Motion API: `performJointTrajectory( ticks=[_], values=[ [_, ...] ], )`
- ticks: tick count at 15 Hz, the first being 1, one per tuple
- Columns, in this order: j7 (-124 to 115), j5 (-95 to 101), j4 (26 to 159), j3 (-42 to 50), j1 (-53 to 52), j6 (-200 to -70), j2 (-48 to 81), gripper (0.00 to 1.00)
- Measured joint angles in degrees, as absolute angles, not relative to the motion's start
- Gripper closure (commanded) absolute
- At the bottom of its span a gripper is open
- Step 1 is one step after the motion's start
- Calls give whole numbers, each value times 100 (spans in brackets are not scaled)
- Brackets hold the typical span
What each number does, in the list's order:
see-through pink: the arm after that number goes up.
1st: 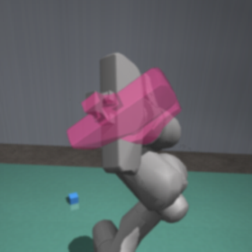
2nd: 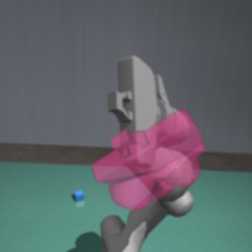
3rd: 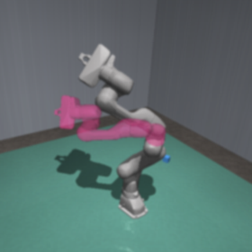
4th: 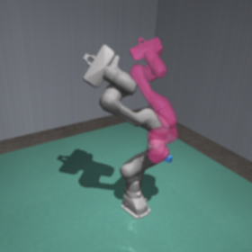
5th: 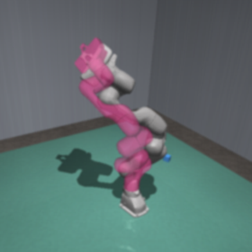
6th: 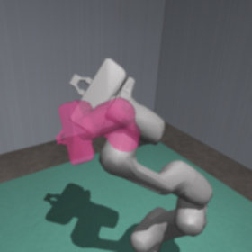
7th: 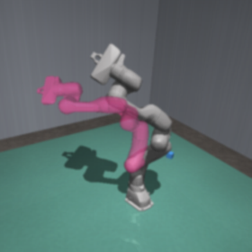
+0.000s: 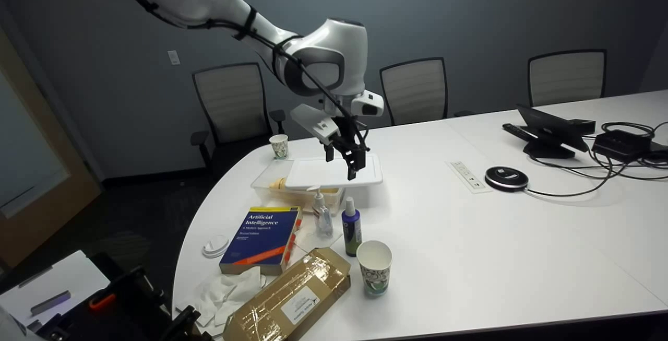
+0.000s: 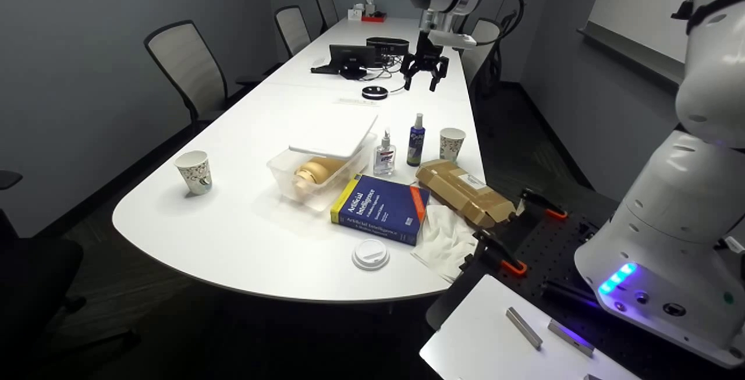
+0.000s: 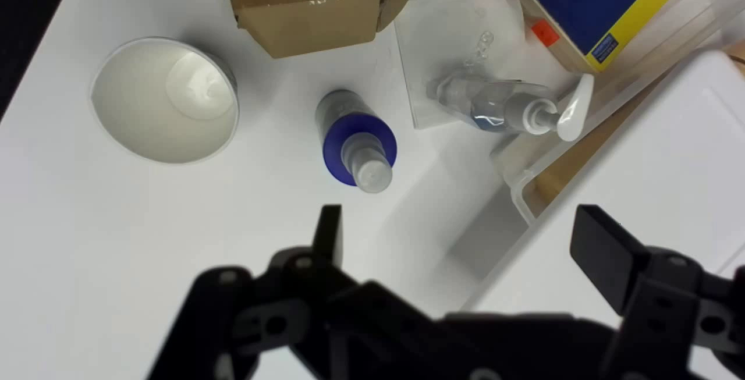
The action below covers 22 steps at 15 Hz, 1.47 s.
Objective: Move the blue bottle to the left.
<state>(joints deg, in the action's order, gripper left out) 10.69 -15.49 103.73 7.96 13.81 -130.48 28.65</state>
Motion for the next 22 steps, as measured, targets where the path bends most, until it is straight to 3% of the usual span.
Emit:
performJointTrajectory(
  ticks=[21, 22],
  values=[
    [171, -1546, 9764, 745, 1531, -13468, 4179, 0],
    [160, -1546, 9751, 745, 1532, -13468, 4205, 25]
  ],
)
